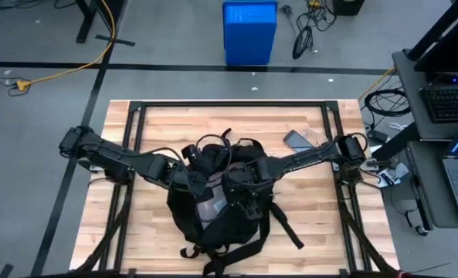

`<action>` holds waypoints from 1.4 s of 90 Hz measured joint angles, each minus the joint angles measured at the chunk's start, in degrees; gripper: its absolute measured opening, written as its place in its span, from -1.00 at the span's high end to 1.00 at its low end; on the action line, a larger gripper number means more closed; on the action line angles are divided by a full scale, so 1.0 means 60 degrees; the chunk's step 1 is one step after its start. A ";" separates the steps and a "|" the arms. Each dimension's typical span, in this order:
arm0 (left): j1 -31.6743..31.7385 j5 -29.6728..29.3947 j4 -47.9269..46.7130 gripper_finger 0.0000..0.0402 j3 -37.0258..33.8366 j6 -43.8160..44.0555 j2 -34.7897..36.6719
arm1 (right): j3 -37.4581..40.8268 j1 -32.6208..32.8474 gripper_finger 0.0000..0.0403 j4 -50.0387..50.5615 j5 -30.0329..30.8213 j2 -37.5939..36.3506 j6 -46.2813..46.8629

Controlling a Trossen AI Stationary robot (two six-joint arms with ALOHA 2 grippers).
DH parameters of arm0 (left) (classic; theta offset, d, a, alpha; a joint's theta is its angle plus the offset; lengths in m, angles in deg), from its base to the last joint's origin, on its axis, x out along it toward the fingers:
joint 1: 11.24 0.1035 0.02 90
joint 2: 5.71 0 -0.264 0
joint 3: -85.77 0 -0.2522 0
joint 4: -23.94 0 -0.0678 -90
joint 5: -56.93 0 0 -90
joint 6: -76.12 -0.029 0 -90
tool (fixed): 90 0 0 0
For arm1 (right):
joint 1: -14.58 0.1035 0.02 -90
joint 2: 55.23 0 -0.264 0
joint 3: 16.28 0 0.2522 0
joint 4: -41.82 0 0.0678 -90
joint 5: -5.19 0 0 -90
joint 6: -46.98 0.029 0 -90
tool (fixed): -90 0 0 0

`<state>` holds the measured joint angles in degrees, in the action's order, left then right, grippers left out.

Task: Unpack backpack
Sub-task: Put the charger cable into the black backpack

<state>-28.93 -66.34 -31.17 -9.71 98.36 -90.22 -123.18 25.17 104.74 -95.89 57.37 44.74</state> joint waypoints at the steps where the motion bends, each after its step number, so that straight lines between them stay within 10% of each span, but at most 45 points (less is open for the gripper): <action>1: -0.0002 0.0000 0.0002 1.00 0.0000 0.0000 0.0000 | 0.0000 -0.0022 0.52 -0.0027 -0.0001 0.0032 0.0005; 35: -0.0072 0.0007 0.0074 1.00 -0.0007 -0.0003 -0.0004 | 0.0007 0.0061 0.99 -0.0678 0.1387 0.0007 -0.0477; 62: -0.0061 0.0007 0.0039 1.00 -0.0007 -0.0007 -0.0004 | 0.0007 0.1318 1.00 -0.2538 0.7606 -0.0427 -0.2728; 96: -0.0267 0.0586 -0.0430 1.00 -0.0007 -0.0108 -0.0004 | 0.0011 0.0756 0.97 -0.2584 0.4356 -0.0221 -0.2187; 126: -0.1327 0.1564 -0.0461 1.00 -0.0007 -0.1274 -0.0004 | 0.0011 0.1200 0.54 -0.2091 0.3061 -0.1889 -0.1972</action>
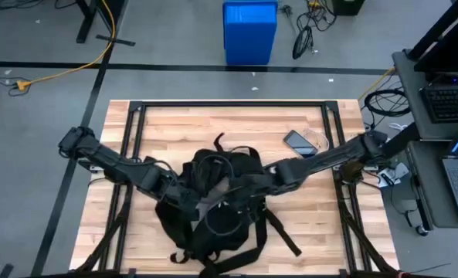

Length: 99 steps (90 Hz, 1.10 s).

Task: Unpack backpack
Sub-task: Put the charger cable into the black backpack

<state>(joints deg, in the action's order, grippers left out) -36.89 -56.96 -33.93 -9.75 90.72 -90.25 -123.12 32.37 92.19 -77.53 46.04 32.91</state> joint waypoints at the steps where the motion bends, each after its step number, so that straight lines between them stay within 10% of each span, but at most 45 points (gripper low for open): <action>1: -0.0033 -0.0001 -0.0002 1.00 0.0000 -0.0026 0.0000 | 0.0000 0.0027 0.53 0.0018 0.0002 -0.0080 0.0009; 47: 0.0174 -0.1898 -0.1450 1.00 0.0000 -0.1621 0.0000 | 0.0115 0.0166 0.29 0.8920 0.3751 -0.2755 0.8274; 69: 0.0973 -0.3766 -0.1519 1.00 0.0000 -0.1768 0.0004 | 0.3228 -0.0302 0.29 0.8059 0.4759 -0.4557 0.9763; 99: 0.1482 -0.3855 -0.1443 1.00 0.0000 -0.1742 0.0004 | 0.7726 -0.1852 0.15 0.3365 0.4385 -0.6930 0.9420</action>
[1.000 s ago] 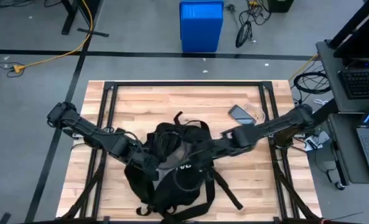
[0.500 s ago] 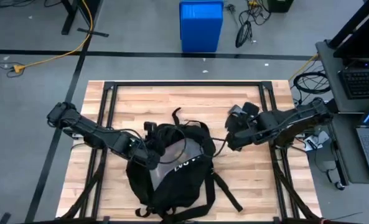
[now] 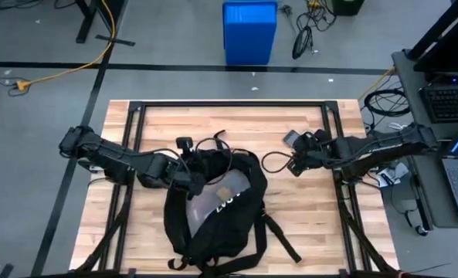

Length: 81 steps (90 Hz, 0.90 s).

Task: Unpack backpack
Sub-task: Put the charger cable into the black backpack

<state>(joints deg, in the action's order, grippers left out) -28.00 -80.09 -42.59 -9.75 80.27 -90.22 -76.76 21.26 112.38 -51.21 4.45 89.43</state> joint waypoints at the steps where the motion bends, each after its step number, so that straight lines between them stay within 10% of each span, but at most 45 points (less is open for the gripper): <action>1: -0.0001 0.0000 0.0010 1.00 0.0000 0.0000 0.0000 | 0.0105 -0.0077 0.13 -0.0072 -0.0015 -0.0017 -0.0008; 34: -0.0002 0.0047 0.0494 1.00 0.0000 -0.0006 0.0000 | 0.2140 -0.2431 -0.15 -0.0877 -0.0368 0.0010 0.1611; 81: 0.0005 0.0564 0.0531 1.00 0.0004 -0.0260 0.0000 | 0.2368 -0.5225 -0.25 -0.2668 -0.1937 0.0367 -0.0917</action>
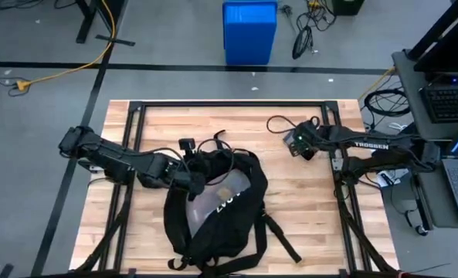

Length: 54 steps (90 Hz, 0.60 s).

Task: Unpack backpack
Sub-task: Put the charger cable into the black backpack

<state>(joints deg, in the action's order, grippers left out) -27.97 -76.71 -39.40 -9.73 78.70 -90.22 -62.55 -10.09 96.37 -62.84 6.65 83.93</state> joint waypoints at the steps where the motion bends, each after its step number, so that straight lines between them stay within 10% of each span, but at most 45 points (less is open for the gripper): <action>1: 0.0000 0.0006 0.0007 1.00 0.0000 -0.0002 0.0000 | 0.0000 -0.0037 -0.26 -0.0048 -0.0042 0.0021 -0.0062; 54: 0.0000 0.0537 0.0029 1.00 0.0004 -0.0330 0.0000 | -0.0004 -0.0466 -0.59 -0.0934 -0.1416 0.1807 -0.2247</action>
<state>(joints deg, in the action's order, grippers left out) -27.97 -73.49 -39.23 -9.71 76.73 -90.22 -62.57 -12.89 90.77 -71.33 17.50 70.45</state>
